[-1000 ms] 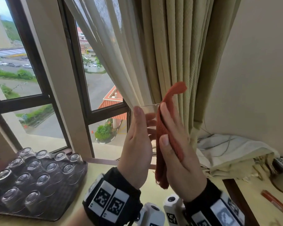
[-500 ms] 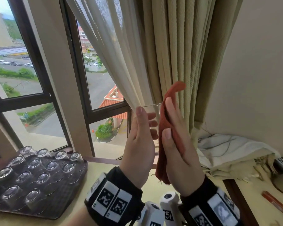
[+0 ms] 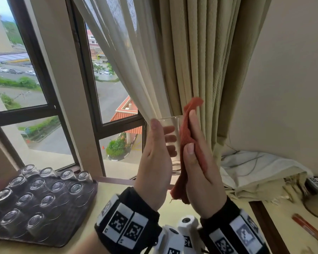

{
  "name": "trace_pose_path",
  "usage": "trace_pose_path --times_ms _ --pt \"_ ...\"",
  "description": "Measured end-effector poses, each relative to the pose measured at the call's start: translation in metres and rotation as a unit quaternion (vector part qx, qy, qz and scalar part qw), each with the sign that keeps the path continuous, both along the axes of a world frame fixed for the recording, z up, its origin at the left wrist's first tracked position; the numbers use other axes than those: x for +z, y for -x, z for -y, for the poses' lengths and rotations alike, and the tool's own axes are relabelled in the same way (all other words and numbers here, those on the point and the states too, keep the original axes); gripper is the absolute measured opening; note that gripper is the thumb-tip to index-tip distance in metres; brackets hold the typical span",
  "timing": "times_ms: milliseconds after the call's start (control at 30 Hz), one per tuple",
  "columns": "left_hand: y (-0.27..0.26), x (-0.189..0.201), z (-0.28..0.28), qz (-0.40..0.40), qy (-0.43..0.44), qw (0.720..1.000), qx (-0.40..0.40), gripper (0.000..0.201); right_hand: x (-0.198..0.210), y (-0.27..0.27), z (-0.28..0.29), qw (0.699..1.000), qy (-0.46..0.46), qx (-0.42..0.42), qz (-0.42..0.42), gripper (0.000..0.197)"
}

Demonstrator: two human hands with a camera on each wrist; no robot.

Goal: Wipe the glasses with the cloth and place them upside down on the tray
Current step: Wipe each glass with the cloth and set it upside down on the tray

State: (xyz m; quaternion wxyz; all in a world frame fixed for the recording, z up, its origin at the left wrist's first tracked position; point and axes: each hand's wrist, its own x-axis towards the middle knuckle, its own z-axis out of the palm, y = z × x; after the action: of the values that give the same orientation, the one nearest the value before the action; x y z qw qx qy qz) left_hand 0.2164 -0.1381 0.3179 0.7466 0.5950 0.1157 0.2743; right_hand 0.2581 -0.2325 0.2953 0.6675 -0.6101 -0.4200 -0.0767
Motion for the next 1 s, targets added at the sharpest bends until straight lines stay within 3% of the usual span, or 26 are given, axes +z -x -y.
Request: trace_pose_path --times_ms 200,367,500,667,800,900,1000 --pt "-0.003 0.007 -0.022 0.034 0.022 0.999 0.007 0.11 -0.029 0.019 0.008 0.99 0.085 0.011 0.114 0.061" --pt "-0.008 0.006 -0.028 0.05 0.028 0.997 0.045 0.098 -0.031 0.011 0.003 0.997 0.045 0.051 -0.028 0.057" --pt "-0.005 -0.001 -0.014 0.03 0.001 0.999 0.033 0.081 -0.004 -0.011 -0.001 0.997 0.007 0.033 -0.066 0.058" --pt "-0.003 -0.003 -0.008 0.017 -0.006 1.0 -0.001 0.077 0.003 0.0 -0.004 0.995 0.055 -0.016 0.087 0.056" --pt "-0.004 -0.003 -0.027 0.016 0.019 1.0 -0.002 0.089 -0.03 0.014 0.0 0.985 0.105 -0.007 0.136 0.059" --pt "-0.007 -0.008 -0.031 0.008 -0.02 0.999 0.045 0.085 -0.048 0.014 0.0 0.991 0.09 0.001 0.095 0.058" --pt "-0.004 -0.006 -0.022 0.013 -0.049 0.998 0.044 0.082 -0.033 0.006 -0.004 0.997 0.037 0.042 -0.048 0.056"
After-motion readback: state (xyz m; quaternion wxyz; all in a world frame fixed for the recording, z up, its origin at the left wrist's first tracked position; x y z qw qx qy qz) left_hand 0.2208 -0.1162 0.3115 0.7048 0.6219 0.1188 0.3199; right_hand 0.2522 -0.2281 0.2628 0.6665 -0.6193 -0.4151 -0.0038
